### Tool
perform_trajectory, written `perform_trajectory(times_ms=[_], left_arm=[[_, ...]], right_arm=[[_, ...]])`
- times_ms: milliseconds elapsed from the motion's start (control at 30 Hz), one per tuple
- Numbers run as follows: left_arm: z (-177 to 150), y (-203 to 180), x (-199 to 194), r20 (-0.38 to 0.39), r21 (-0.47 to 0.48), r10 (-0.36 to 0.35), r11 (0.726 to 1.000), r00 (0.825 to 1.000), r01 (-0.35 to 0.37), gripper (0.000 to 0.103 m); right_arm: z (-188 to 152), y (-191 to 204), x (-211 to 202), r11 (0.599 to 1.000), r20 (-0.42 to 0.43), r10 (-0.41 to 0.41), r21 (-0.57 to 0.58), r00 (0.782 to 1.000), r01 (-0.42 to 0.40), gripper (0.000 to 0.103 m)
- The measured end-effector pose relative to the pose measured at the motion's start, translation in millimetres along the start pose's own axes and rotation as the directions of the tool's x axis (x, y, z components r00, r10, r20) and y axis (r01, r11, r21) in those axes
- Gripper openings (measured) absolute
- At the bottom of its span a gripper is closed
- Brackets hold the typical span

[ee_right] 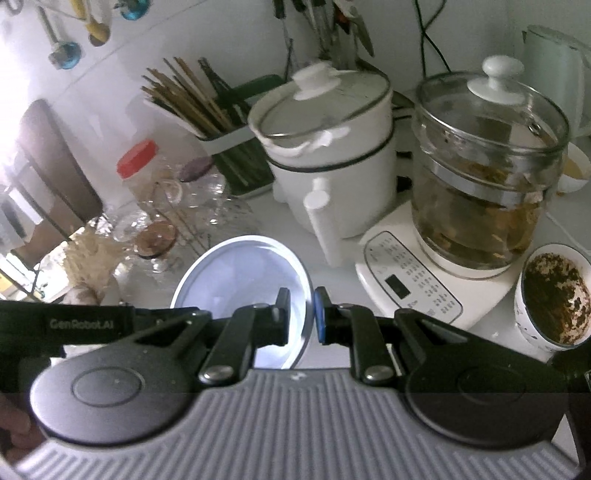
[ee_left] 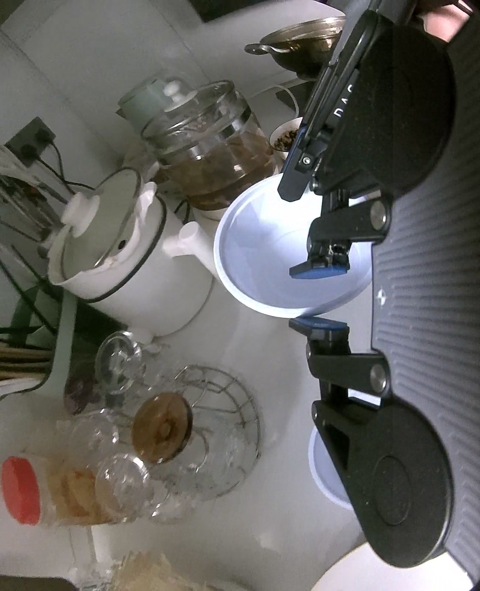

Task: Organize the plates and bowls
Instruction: 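Carry the second plastic bowl with both grippers and lower it into the first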

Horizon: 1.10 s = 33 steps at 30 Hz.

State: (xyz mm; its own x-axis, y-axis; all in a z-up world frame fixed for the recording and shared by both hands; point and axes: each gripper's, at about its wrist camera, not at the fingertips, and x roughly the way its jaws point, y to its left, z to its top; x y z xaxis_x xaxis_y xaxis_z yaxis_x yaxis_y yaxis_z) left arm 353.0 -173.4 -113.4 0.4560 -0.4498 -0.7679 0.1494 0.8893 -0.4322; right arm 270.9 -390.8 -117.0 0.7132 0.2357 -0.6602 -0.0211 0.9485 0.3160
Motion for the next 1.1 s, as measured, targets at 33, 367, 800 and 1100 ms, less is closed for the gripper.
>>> perform_trajectory(times_ms=[33,367,800,1100], left_arm=[[-0.2,2.0,-3.3,0.006,0.000,0.001,1.000,1.000,-0.001,0.024],[-4.6,31.5,-38.4,0.049,-0.017,0.036,0.999,0.998,-0.035,0.024],[-21.2,85.9,-70.0,0.074,-0.132,0.095,0.988,0.993,-0.085,0.024],[-42.3,106.5,-52.5,0.016,-0.173,0.169,0.971,0.986,-0.164,0.024]], right_arm=[[-0.3,3.2,-0.9,1.000,0.004,0.005,-0.005,1.000,-0.005,0.016],[-2.9,43.4,-6.0,0.996,0.029,0.063,-0.066,0.998,-0.061,0.016],[-15.0,89.9,14.7,0.984,-0.032,0.135,-0.111,0.990,-0.138,0.016],[-38.9,95.5,43.1,0.982,-0.152,0.118,-0.125,0.981,-0.138,0.017]])
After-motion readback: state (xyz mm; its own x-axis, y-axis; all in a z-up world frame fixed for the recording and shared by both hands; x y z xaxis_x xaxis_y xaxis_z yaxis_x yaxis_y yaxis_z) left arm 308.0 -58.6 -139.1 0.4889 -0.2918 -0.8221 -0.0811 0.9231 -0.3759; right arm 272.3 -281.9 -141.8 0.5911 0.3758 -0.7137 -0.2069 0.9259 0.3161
